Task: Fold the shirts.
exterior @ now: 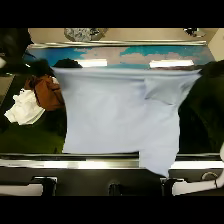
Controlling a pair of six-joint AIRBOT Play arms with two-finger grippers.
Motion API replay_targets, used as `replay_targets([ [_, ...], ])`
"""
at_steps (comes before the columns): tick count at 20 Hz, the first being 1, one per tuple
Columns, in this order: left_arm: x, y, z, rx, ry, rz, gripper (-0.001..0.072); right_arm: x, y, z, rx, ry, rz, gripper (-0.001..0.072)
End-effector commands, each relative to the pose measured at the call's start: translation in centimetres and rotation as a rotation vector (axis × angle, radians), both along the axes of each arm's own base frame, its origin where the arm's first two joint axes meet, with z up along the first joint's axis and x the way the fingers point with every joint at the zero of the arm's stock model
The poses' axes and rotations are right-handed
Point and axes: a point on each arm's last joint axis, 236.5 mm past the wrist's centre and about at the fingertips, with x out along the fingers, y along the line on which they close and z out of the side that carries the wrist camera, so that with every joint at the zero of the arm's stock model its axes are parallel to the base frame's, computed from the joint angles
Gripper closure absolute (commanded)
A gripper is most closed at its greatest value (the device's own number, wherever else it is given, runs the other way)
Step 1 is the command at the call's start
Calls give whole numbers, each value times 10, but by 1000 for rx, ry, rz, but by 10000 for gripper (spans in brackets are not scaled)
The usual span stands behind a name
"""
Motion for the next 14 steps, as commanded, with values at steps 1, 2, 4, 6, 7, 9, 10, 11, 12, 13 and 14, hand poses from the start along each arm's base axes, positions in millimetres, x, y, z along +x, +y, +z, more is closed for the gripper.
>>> replay_targets([
  [1, 24, -2, -111, -49, 173, 19, 679, 56, 31, -114, 98, 118, -5, 670],
  [2, 33, 0, -125, -49, 170, 36, 679, 72, 35, -126, 98, 91, -18, 670],
  [4, 48, 6, -138, -46, 142, 67, 678, 98, 36, -137, 85, 21, -46, 670],
  [6, 60, 11, -139, -51, 101, 95, 678, 115, 30, -131, 69, -55, -79, 670],
  [7, 62, 13, -136, -56, 88, 101, 678, 117, 25, -127, 63, -74, -89, 670],
  [9, 56, 12, -130, -51, 109, 73, 678, 107, 13, -118, 51, -59, -91, 669],
  [10, 44, 9, -130, -47, 156, 31, 677, 93, 11, -118, 56, -11, -76, 669],
  [11, 26, 4, -135, -50, 232, -14, 678, 69, 15, -125, 62, 86, -40, 669],
  [12, 6, -1, -143, -55, 316, -53, 678, 46, 18, -136, 60, 189, -10, 669],
  [13, -14, -6, -150, -56, 398, -91, 678, 23, 21, -149, 53, 295, 22, 669],
  [14, -31, -8, -159, -50, 477, -123, 678, 5, 25, -163, 54, 379, 44, 669],
])
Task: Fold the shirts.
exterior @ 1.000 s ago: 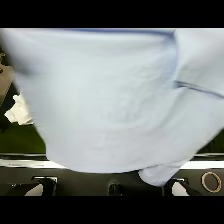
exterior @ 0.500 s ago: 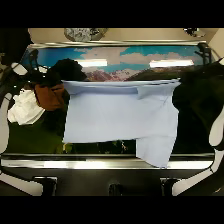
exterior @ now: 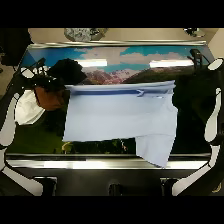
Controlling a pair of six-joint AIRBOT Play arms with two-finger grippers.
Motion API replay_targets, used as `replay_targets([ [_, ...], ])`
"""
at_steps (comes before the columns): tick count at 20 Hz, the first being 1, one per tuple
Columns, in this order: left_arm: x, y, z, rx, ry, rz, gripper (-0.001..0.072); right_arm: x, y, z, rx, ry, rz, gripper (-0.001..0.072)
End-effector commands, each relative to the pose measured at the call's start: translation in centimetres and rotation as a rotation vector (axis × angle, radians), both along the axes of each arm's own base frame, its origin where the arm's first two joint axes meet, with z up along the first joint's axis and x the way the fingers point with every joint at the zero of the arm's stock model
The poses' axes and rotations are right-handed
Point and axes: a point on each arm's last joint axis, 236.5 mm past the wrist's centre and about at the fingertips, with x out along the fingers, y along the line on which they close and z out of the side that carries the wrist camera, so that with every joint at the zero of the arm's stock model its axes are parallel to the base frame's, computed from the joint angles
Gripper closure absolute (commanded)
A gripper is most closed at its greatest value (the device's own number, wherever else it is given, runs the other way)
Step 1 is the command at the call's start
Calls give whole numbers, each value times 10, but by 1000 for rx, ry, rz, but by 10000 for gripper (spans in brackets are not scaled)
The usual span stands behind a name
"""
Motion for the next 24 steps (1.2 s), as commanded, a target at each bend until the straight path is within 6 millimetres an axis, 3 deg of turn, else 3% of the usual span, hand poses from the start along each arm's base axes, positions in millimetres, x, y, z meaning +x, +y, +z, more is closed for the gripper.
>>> replay_targets([
  [1, -61, -11, -22, -11, 258, -131, 678, -68, 10, -38, 6, 297, 89, 670],
  [5, -88, -12, -45, -16, 408, -149, 678, -99, 14, -75, 17, 425, 98, 670],
  [11, -105, -15, -54, -34, 503, -154, 665, -91, 10, -79, 6, 397, 62, 666],
  [12, -104, -14, -54, -34, 502, -153, 501, -89, 12, -79, 16, 392, 51, 565],
  [13, -106, -13, -52, -35, 509, -147, 250, -86, 13, -76, 24, 376, 48, 379],
  [14, -107, -11, -48, -37, 511, -149, 211, -88, 15, -70, 30, 374, 66, 273],
  [17, -111, 5, -20, -39, 492, -144, 212, -107, 2, -36, 31, 375, 73, 238],
  [20, -130, 17, 2, -27, 499, -151, 217, -150, -14, -9, 74, 472, 68, 234],
  [22, -153, 11, 0, -34, 528, -159, 217, -174, -19, -5, 61, 529, 87, 226],
  [24, -187, -1, -18, -40, 559, -170, 218, -186, -16, -12, 45, 536, 63, 223],
])
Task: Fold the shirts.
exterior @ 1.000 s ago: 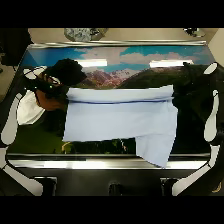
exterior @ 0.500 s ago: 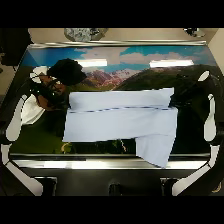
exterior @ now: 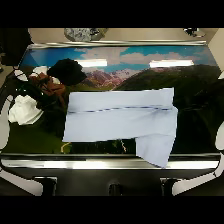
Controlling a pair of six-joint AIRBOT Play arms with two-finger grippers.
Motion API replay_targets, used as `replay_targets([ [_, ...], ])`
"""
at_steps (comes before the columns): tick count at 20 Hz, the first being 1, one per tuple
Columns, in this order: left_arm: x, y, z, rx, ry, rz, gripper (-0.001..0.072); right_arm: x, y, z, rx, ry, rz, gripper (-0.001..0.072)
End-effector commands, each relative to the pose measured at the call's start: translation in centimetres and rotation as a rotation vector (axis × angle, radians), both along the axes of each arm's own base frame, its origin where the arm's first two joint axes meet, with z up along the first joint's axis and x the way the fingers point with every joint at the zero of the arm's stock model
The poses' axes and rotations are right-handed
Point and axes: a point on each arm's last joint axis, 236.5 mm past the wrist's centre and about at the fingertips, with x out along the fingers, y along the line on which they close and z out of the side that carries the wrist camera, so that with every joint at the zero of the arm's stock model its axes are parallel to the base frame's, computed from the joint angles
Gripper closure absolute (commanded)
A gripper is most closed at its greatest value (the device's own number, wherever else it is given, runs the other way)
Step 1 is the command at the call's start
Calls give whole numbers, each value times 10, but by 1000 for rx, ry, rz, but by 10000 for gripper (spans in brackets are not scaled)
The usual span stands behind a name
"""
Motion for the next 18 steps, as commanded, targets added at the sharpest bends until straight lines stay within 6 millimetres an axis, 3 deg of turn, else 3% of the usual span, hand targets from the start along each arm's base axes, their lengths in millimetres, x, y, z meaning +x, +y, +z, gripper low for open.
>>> replay_targets([
  [1, -50, -10, -21, 0, 26, -9, 218, -32, 5, -4, 2, 51, -9, 223],
  [5, -106, -16, -51, 7, 22, -2, 218, -61, 27, -28, 41, 99, 12, 222],
  [8, -129, -27, -65, -20, 49, 6, 219, -75, 32, -36, 50, 107, 38, 222],
  [10, -135, -38, -77, -34, 52, 22, 226, -78, 33, -35, 51, 106, 47, 222],
  [11, -137, -42, -81, -36, 49, 25, 279, -78, 34, -34, 52, 106, 48, 222],
  [16, -128, -43, -88, -13, 3, 31, 280, -77, 33, -31, 46, 93, 47, 222],
  [18, -127, -45, -89, -10, -3, 27, 392, -77, 33, -31, 46, 95, 48, 222],
])
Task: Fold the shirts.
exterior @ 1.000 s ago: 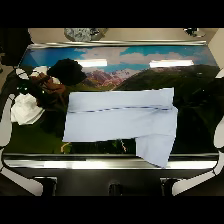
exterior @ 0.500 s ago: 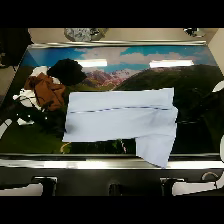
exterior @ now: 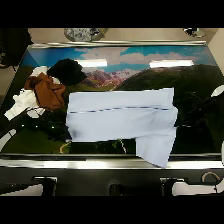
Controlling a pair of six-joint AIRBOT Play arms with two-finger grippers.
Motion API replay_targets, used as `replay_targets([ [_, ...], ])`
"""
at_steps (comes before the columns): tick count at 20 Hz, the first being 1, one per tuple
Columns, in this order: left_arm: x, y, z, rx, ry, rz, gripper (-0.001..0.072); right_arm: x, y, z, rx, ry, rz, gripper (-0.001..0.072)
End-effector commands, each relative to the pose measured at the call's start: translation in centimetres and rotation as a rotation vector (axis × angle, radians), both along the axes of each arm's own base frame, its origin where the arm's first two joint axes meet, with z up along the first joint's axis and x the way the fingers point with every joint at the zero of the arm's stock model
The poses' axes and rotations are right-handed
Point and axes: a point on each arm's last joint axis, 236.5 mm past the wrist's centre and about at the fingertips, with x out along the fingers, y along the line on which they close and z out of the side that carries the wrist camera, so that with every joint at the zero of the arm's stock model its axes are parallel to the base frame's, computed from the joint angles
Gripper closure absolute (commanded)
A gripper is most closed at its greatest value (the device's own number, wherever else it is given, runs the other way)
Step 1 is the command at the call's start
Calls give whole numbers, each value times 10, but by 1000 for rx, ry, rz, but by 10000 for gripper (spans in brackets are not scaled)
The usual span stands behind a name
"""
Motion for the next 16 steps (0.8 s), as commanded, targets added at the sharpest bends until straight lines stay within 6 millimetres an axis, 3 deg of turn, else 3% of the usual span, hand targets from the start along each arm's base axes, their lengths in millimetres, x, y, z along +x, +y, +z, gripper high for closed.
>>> replay_targets([
  [1, 7, 2, -8, 32, -40, 0, 392, -2, 1, 0, 1, 2, 5, 220],
  [2, 6, 4, -9, 41, -39, -6, 432, -6, 1, -3, 1, 11, 9, 217],
  [3, 5, 7, -10, 50, -37, -14, 629, -12, 2, -7, 1, 27, 12, 213],
  [4, 5, 7, -10, 52, -38, -16, 676, -19, 4, -12, 1, 41, 16, 208],
  [6, 5, 7, -10, 50, -42, -23, 677, -35, 9, -24, 13, 66, 32, 153],
  [12, 5, 7, -10, 47, -52, -38, 678, -76, 23, -60, 18, 131, 15, 155],
  [16, 5, 7, -10, 47, -52, -38, 678, -93, 32, -72, 39, 172, 3, 166],
])
